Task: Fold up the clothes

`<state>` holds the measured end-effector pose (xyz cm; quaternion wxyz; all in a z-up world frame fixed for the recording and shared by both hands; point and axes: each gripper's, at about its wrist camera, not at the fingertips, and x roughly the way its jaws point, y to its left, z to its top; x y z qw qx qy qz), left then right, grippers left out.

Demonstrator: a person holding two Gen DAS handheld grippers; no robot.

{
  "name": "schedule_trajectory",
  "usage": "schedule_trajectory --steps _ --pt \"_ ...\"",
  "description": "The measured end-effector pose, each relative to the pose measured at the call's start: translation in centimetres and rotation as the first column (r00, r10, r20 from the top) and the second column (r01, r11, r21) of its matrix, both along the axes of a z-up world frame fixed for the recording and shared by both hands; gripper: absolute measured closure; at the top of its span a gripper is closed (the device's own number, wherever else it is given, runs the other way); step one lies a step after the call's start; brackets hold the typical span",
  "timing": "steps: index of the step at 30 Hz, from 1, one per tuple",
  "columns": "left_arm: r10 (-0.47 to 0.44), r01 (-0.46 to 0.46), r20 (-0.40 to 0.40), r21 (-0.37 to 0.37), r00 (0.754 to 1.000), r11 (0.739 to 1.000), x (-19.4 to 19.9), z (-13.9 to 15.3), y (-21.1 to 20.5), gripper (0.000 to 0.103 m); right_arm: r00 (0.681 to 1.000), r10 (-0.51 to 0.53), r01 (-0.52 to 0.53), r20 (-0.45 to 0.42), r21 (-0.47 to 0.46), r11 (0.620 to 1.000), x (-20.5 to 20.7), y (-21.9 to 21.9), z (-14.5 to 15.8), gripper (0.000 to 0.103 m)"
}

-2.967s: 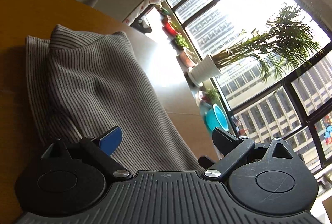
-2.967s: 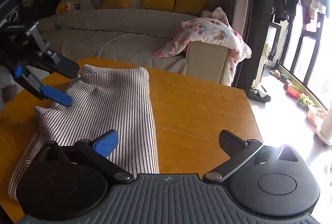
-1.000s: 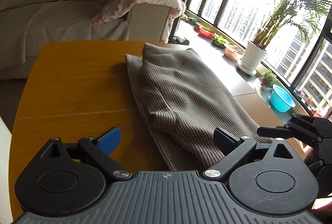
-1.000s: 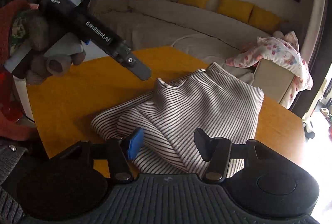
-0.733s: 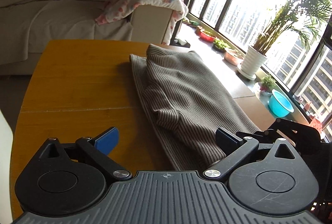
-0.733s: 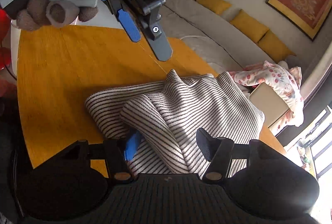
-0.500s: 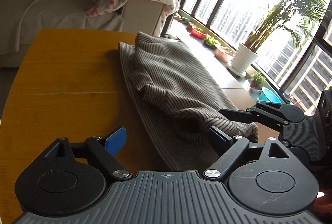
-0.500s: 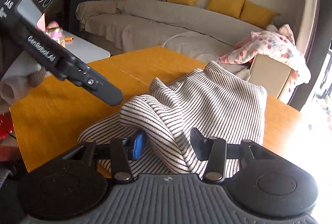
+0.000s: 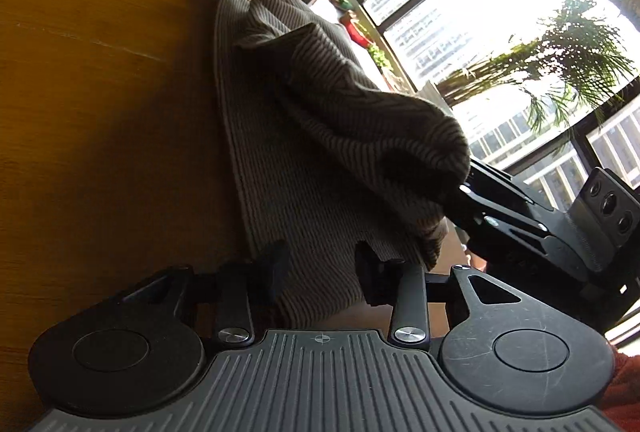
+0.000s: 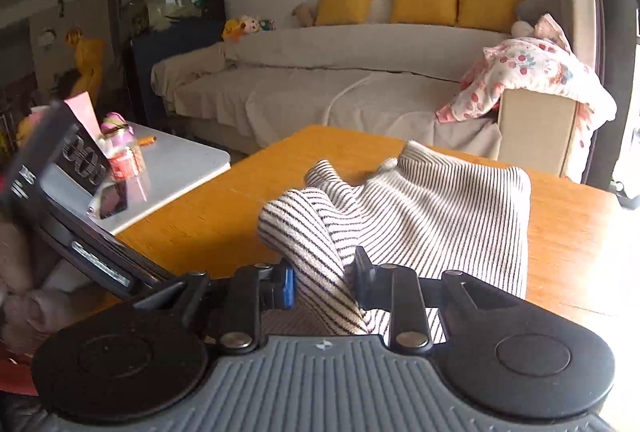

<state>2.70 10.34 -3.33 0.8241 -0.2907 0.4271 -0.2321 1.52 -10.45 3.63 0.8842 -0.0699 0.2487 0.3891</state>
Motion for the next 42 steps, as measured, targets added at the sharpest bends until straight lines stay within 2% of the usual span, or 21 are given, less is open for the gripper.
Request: schedule_trajectory --steps 3,7,9,11,13,17,19,22,24,26,28,29,31,33,36,38,39,41,42 --pt "-0.014 0.014 0.005 0.002 1.0 1.0 0.1 -0.1 -0.3 0.067 0.998 0.07 -0.07 -0.001 -0.041 0.997 -1.0 -0.1 0.3 0.077" --pt "0.006 -0.007 0.032 0.035 0.999 0.999 -0.3 0.7 0.7 0.068 0.995 0.101 -0.104 -0.024 -0.191 0.976 -2.8 1.1 -3.4 0.073" --pt "0.051 -0.055 0.059 0.063 0.997 0.997 -0.8 1.7 2.1 0.05 0.992 0.123 -0.11 0.04 -0.243 0.964 -4.2 2.2 -4.3 0.065" --pt "0.072 -0.079 0.092 0.072 0.993 0.994 -1.0 2.9 2.9 0.048 0.985 0.147 -0.116 0.09 -0.284 0.952 -5.3 3.3 -4.8 0.062" --pt "0.074 -0.082 0.137 0.05 0.988 0.995 -0.8 4.2 3.0 0.046 0.982 0.16 -0.125 0.098 -0.292 0.948 -5.7 3.9 -4.9 0.059" --pt "0.019 -0.02 0.208 0.003 0.978 1.0 1.0 5.6 0.5 0.041 0.98 0.17 -0.134 0.102 -0.292 0.947 -5.3 4.2 -4.5 0.058" --pt "-0.012 0.004 0.208 0.034 0.978 0.999 2.5 5.4 -0.9 0.041 0.979 0.182 -0.15 0.096 -0.272 0.951 -5.3 3.3 -3.7 0.052" --pt "-0.031 0.004 0.173 0.157 0.984 0.988 3.8 4.0 -2.0 0.045 0.98 0.168 -0.143 0.103 -0.22 0.965 -5.6 0.6 -2.2 0.049" --pt "-0.04 0.003 0.159 0.227 0.987 0.974 4.1 2.9 -1.5 0.059 0.987 0.128 -0.106 0.099 -0.202 0.974 -5.5 -1.2 -1.9 0.049" --pt "-0.042 0.004 0.156 0.236 0.987 0.972 4.0 2.2 -0.7 0.064 0.994 0.082 -0.064 0.076 -0.21 0.976 -5.3 -2.6 -2.2 0.049" --pt "-0.047 0.005 0.163 0.246 0.986 0.969 3.8 2.4 -0.7 0.064 0.998 0.055 -0.049 0.015 -0.267 0.962 -5.0 -3.0 -3.8 0.049" --pt "-0.05 0.005 0.168 0.256 0.985 0.967 3.6 2.5 -0.7 0.064 0.997 0.066 -0.053 0.036 -0.291 0.955 -5.4 -3.1 -4.2 0.049" --pt "-0.06 0.003 0.186 0.295 0.981 0.955 2.8 3.2 -0.8 0.062 0.992 0.099 -0.068 0.077 -0.332 0.941 -6.0 -2.9 -4.3 0.049" --pt "-0.072 -0.001 0.205 0.334 0.976 0.943 2.0 3.9 -0.9 0.044 0.985 0.132 -0.087 0.109 -0.347 0.934 -6.4 -2.6 -3.6 0.049" --pt "-0.124 0.027 0.237 0.373 0.964 0.927 0.1 4.9 -1.0 0.025 0.972 0.173 -0.112 0.16 -0.333 0.936 -6.8 -2.1 -2.4 0.048" --pt "-0.173 0.064 0.242 0.4 0.955 0.914 -1.1 5.0 -1.4 0.024 0.965 0.189 -0.123 0.181 -0.324 0.938 -6.8 -1.7 -1.8 0.048" --pt "-0.191 0.073 0.24 0.427 0.952 0.901 -1.5 4.9 -1.7 0.023 0.964 0.192 -0.125 0.185 -0.319 0.939 -6.7 -1.4 -1.8 0.048" --pt "-0.237 0.08 0.232 0.533 0.943 0.842 -2.1 4.0 -2.6 0.021 0.967 0.181 -0.119 0.177 -0.317 0.941 -5.7 -0.6 -2.0 0.048" --pt "-0.252 0.081 0.226 0.572 0.941 0.816 -2.3 3.6 -3.0 0.017 0.97 0.175 -0.113 0.169 -0.325 0.939 -5.3 -0.3 -2.5 0.048"
